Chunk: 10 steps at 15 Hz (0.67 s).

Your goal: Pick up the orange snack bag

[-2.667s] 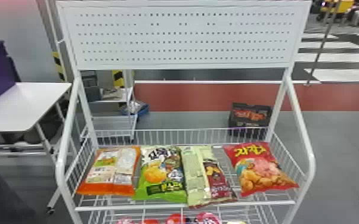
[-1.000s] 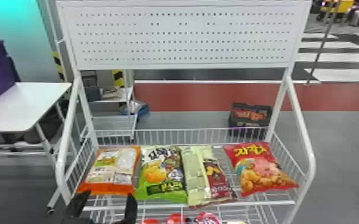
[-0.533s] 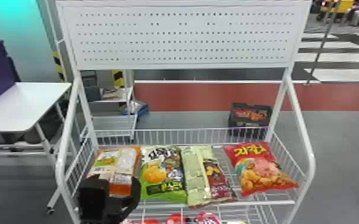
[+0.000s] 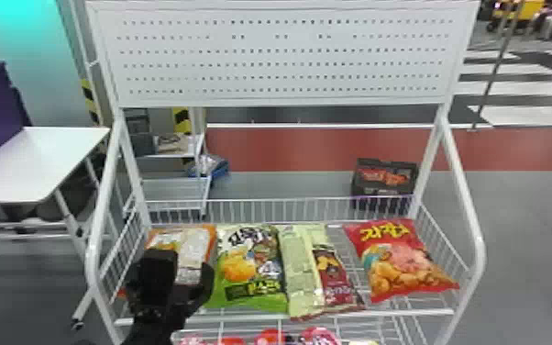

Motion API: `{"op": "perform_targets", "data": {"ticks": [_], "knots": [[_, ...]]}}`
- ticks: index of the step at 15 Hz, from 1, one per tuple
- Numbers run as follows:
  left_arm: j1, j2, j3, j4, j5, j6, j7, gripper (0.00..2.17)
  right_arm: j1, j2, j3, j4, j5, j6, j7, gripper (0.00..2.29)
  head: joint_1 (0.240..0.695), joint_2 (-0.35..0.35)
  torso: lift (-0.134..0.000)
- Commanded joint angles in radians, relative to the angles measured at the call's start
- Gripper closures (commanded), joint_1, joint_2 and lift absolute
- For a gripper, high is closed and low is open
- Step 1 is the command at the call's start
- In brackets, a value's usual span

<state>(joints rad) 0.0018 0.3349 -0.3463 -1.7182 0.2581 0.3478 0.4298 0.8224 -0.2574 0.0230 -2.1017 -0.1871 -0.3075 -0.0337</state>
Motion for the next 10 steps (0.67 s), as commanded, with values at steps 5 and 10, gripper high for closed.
{"op": "perform_targets", "data": {"ticks": [5,10], "knots": [[-0.042,-0.001,0.012,0.052,0.021,0.050,-0.009,0.40,-0.003,0.003,0.000,0.005,0.000,0.000,0.000,0.19,0.499,0.000,0.000],[-0.039,-0.002,0.012,0.052,0.021,0.050,-0.002,0.73,-0.008,0.003,0.000,0.006,0.000,0.000,0.000,0.19,0.499,0.000,0.000]]}}
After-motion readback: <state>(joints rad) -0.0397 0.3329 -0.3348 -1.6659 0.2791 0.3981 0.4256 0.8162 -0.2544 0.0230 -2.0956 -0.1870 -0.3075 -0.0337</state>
